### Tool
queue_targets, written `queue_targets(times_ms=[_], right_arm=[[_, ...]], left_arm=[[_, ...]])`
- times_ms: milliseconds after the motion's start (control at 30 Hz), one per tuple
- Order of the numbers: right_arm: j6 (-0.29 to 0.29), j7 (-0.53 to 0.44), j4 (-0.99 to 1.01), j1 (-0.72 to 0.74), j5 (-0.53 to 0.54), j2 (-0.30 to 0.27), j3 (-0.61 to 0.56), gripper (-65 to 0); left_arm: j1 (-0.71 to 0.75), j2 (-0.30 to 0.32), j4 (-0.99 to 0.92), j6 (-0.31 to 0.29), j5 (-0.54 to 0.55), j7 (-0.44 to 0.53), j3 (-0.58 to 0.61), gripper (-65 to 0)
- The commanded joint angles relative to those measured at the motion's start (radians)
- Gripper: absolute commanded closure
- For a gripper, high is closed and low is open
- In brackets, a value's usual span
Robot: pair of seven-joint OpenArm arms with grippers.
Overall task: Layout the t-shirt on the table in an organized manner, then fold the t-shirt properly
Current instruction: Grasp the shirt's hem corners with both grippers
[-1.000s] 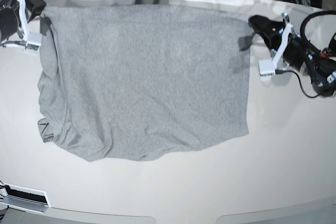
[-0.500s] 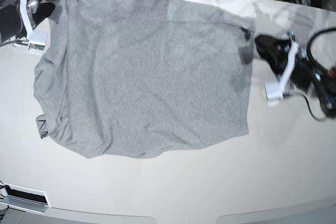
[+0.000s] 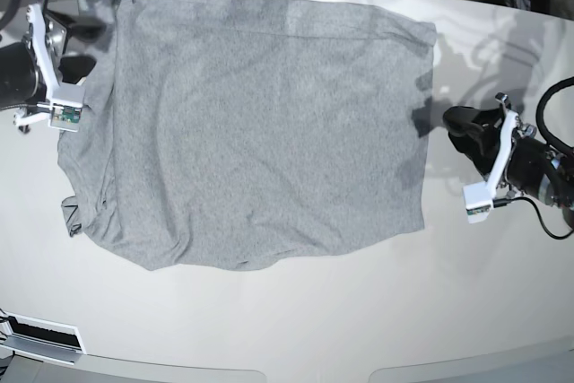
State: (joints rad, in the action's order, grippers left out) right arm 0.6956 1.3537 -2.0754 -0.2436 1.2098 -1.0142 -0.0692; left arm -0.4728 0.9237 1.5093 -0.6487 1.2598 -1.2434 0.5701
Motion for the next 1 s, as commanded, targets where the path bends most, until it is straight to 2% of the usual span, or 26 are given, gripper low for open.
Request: queue_targets(times_ms=[0, 100, 200, 433, 533, 700, 833, 900, 967], right_arm=[[-0.026, -0.062, 0.004, 0.011, -0.068, 0.000, 0.011, -30.0], [-0.159, -0.192, 0.040, 0.011, -0.347, 0.099, 0.011, -30.0], [-0.276, -0.257, 0.087, 0.011, -0.539, 0.204, 0.011, -30.0], [-0.500, -0.331, 0.253, 0.011, -0.855, 0.402, 0.011, -30.3], [-0.563, -0.340, 0.303, 0.011, -0.925, 0.464, 0.012, -30.3], [-0.571, -0.398, 0.330, 0.011, -0.931, 0.554, 0.056, -30.2], [-0.520, -0.464, 0.330, 0.014, -0.938, 0.615, 0.136, -29.6], [-0.505, -0.482, 0.330, 0.014, -0.938, 0.639, 0.178, -22.9], [-0.460, -0.492, 0.330, 0.017, -0.938, 0.659, 0.216, -8.0]], left_arm=[[-0.014, -0.007, 0.008, 0.017, -0.024, 0.035, -0.010, -21.0], [0.010, -0.060, 0.005, 0.060, -0.153, 0.106, -0.010, -21.0], [0.036, -0.110, 0.000, 0.090, -0.246, 0.161, -0.010, -21.0], [0.067, -0.231, -0.083, 0.142, -0.391, 0.209, -0.010, -21.0], [0.097, -0.254, -0.152, 0.153, -0.474, 0.262, -0.010, -21.0], [0.119, -0.281, -0.278, 0.152, -0.527, 0.304, -0.010, -21.0], [0.118, -0.284, -0.352, 0.152, -0.531, 0.309, -0.010, -20.9], [0.118, -0.283, -0.370, 0.152, -0.531, 0.309, -0.010, -16.9], [0.118, -0.284, -0.371, 0.152, -0.532, 0.309, -0.010, -4.2]])
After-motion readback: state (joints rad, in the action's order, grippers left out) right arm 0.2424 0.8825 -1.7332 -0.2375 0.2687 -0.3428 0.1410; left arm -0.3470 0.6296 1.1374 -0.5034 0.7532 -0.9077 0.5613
